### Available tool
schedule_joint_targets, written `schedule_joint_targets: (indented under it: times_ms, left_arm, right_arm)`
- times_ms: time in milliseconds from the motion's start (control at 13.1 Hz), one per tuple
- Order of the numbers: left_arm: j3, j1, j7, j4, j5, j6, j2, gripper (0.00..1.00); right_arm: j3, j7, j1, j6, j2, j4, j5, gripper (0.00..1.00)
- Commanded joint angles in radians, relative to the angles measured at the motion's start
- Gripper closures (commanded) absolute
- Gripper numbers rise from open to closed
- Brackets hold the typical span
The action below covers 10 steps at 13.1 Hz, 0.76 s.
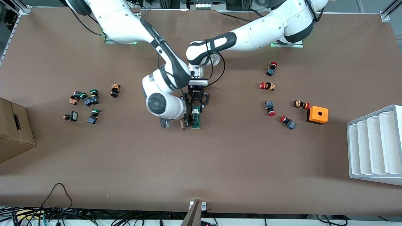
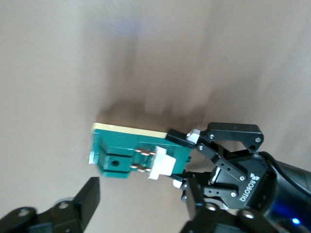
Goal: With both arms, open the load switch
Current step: 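Open the right gripper and draw the right arm back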
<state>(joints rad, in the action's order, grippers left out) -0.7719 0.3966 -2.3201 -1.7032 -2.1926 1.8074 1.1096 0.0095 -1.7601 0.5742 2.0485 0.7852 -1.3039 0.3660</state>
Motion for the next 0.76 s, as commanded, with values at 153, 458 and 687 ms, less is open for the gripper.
schedule_joint_targets:
  times_ms: [153,458,687]
  left_arm:
    - [0.022,0.008,0.004,0.085,-0.024,0.069,0.030,0.25]
    - [0.013,-0.011,0.013,0.068,-0.016,0.069,-0.002,0.00]
    - [0.011,-0.045,0.015,0.001,-0.015,0.072,-0.054,0.00]
  right_arm:
    - [0.010,0.291,-0.111,-0.086,-0.174,-0.072,-0.022,0.01]
    - [0.009,0.659,-0.203,-0.149,-0.354,-0.217,-0.074,0.01]
    - [0.007,0.900,-0.282,-0.244,-0.432,-0.250,-0.108,0.01]
